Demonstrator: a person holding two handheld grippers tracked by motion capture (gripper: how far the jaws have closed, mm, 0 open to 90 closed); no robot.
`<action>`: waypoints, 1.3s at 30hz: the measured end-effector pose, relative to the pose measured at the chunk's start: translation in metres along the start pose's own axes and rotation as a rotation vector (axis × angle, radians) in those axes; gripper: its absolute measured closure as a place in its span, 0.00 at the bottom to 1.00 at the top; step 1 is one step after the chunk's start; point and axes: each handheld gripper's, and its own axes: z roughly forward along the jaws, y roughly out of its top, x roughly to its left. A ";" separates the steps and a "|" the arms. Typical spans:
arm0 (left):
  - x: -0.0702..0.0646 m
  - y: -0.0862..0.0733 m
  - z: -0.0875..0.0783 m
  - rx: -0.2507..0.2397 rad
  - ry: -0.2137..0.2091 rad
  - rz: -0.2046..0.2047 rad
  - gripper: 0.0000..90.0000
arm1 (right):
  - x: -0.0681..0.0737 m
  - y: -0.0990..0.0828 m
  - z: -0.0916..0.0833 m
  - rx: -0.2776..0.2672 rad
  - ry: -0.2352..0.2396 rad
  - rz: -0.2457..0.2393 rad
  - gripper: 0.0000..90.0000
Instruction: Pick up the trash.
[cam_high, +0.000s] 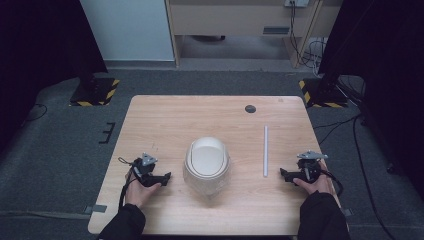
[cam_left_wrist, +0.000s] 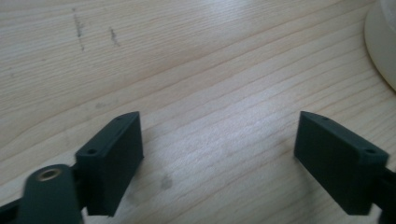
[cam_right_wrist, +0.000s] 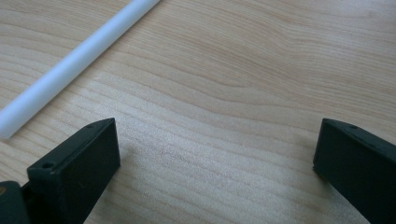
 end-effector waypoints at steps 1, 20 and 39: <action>0.002 0.000 -0.002 -0.012 -0.001 -0.014 0.20 | 0.000 0.000 0.000 0.001 -0.003 0.000 0.01; 0.000 0.030 -0.077 -0.430 -0.028 -0.116 0.20 | 0.001 -0.001 -0.001 0.000 -0.007 0.005 0.01; -0.039 0.057 -0.118 -0.588 -0.133 -0.078 0.21 | 0.001 -0.001 -0.001 0.001 -0.008 0.005 0.01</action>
